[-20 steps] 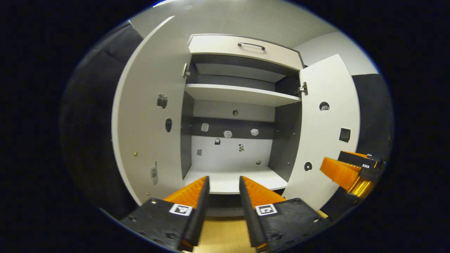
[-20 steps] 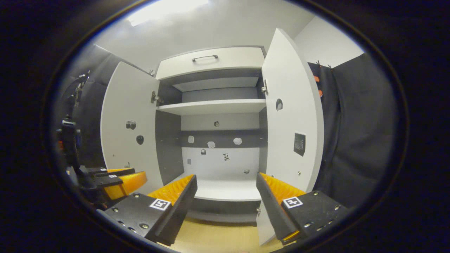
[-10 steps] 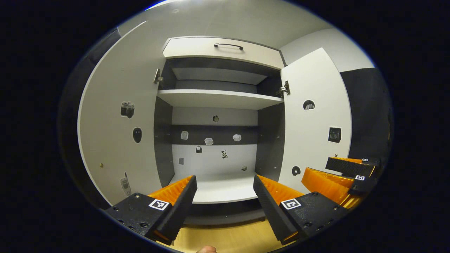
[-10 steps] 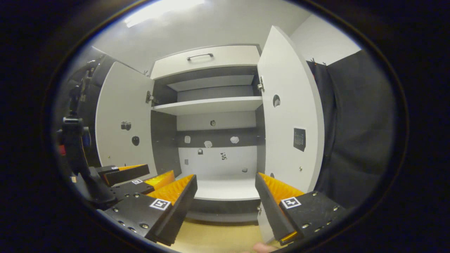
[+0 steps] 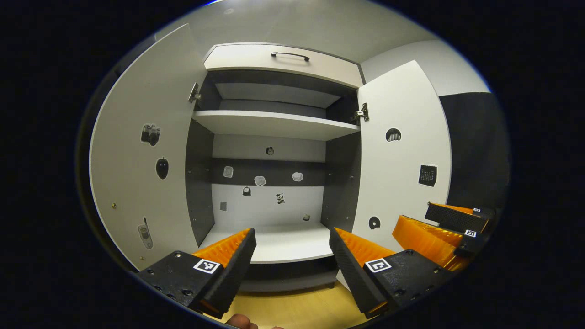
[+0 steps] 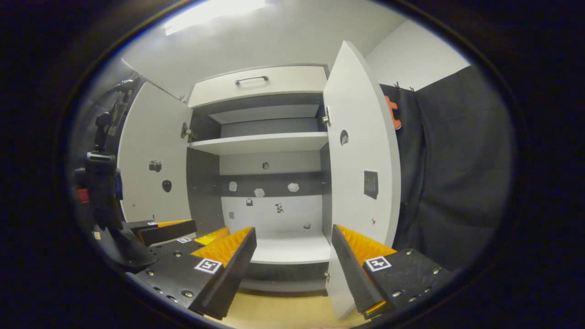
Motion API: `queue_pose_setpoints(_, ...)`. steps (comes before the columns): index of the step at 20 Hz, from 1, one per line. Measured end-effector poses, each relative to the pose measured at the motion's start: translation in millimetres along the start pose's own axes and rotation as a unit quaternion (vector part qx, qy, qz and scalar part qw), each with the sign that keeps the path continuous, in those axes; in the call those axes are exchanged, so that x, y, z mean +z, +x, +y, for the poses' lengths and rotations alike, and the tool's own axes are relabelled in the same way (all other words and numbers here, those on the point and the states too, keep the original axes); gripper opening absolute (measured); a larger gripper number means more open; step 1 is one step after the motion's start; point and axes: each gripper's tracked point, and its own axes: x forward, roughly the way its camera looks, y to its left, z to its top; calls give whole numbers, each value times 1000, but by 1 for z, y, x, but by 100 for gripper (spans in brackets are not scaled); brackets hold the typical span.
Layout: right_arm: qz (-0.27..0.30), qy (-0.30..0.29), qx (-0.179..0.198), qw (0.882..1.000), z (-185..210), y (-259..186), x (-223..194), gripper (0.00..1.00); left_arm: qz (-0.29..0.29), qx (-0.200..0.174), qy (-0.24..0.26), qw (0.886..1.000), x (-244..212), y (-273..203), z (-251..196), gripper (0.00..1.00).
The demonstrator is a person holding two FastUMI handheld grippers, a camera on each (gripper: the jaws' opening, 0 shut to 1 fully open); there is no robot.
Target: Open the right door of the double-door shoe cabinet with the right hand, and open the left door with the left hand.
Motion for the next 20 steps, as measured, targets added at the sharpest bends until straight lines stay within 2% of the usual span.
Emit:
queue_pose_setpoints(7, -10, -3, 4, 1000, 1, 3, 3, 98, -1, 14, 1, 1000, -2, 3, 6, 99)
queue_pose_setpoints(20, -8, -5, -7, 1000, -11, 1, 2, 98, 3, 13, 0, 1000, -6, 2, -3, 99)
